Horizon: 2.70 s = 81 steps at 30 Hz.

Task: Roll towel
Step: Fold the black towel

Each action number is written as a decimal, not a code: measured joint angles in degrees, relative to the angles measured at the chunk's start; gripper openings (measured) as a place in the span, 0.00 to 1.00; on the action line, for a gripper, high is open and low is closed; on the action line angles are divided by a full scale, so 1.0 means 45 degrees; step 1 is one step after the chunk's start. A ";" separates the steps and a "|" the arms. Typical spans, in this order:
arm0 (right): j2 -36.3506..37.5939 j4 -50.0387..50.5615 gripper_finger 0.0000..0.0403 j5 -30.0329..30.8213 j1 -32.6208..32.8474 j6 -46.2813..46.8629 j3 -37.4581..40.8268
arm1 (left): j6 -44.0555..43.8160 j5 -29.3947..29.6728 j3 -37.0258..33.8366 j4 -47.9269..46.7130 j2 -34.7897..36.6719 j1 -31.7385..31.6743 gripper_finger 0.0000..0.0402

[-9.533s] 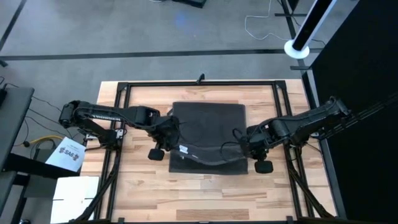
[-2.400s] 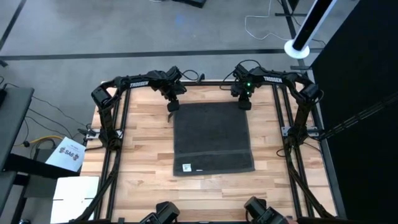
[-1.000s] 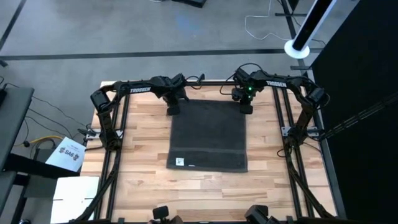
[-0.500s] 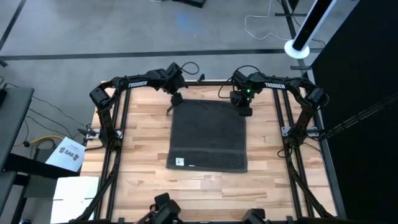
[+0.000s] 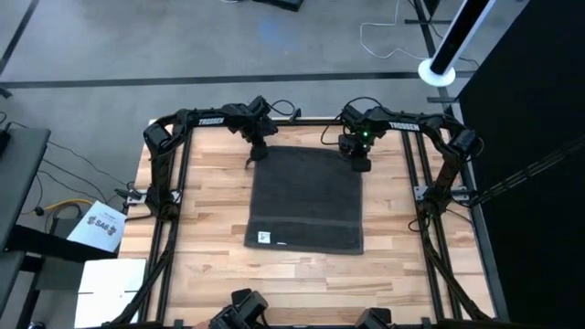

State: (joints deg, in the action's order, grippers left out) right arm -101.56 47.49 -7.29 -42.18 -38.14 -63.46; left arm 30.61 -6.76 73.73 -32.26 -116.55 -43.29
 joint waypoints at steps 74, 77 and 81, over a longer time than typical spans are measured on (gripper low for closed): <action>0.2780 0.1639 0.01 0.1159 0.1547 0.2325 0.0000 | 0.1996 0.0627 0.7022 -0.5419 -0.2960 0.0340 0.01; 0.3142 0.1284 0.01 0.2207 0.1387 0.2532 0.0000 | 0.1725 0.1809 0.7067 -0.5342 -0.2077 0.0512 0.01; 0.3599 0.0314 0.01 0.3646 0.0980 0.2706 0.0000 | 0.1269 0.2580 0.7087 -0.5326 -0.0813 0.0604 0.01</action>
State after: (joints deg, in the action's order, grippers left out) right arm -85.36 48.91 9.12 -37.77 -25.96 -63.46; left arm 36.33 4.85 105.62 -56.23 -120.21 -40.58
